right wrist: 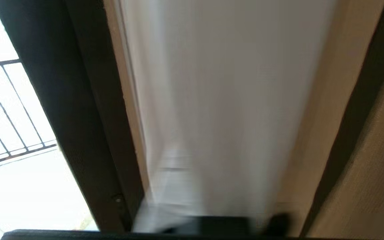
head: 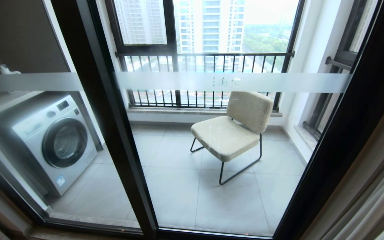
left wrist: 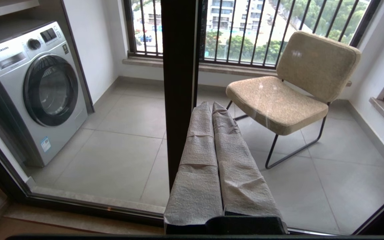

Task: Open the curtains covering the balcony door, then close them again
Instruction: Close the inner curtains on both sides

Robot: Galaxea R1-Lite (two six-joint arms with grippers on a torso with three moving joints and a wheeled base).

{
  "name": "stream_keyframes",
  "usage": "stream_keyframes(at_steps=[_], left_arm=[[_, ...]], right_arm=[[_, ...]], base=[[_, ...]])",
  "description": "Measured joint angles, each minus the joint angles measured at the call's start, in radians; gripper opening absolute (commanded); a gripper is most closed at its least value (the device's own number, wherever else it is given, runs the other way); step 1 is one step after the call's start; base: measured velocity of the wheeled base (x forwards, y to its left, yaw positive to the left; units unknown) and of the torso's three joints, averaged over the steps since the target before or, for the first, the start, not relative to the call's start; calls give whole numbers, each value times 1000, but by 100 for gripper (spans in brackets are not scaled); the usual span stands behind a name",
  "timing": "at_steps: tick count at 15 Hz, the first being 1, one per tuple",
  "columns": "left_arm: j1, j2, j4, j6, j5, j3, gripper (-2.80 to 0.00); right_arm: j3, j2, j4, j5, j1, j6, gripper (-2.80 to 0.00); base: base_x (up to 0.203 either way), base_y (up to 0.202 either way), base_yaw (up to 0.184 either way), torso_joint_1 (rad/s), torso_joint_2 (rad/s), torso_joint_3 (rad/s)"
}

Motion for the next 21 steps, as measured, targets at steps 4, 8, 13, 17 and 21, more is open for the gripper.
stream_keyframes(at_steps=[4, 8, 13, 17, 21], left_arm=[[-1, 0, 0, 0, 0, 0, -280], [0, 0, 0, 0, 0, 0, -280], [0, 0, 0, 0, 0, 0, -280], [-1, 0, 0, 0, 0, 0, -280], [0, 0, 0, 0, 0, 0, -280]], right_arm=[[-2, -5, 0, 52, 27, 25, -280], [-9, -11, -9, 53, 77, 26, -280], [-7, -19, -45, 55, 157, 26, -280], [14, -49, -45, 54, 270, 28, -280], [31, -92, -44, 49, 411, 28, -280]], base=[[0, 0, 0, 0, 0, 0], [0, 0, 0, 0, 0, 0], [0, 0, 0, 0, 0, 0], [0, 0, 0, 0, 0, 0], [0, 0, 0, 0, 0, 0]])
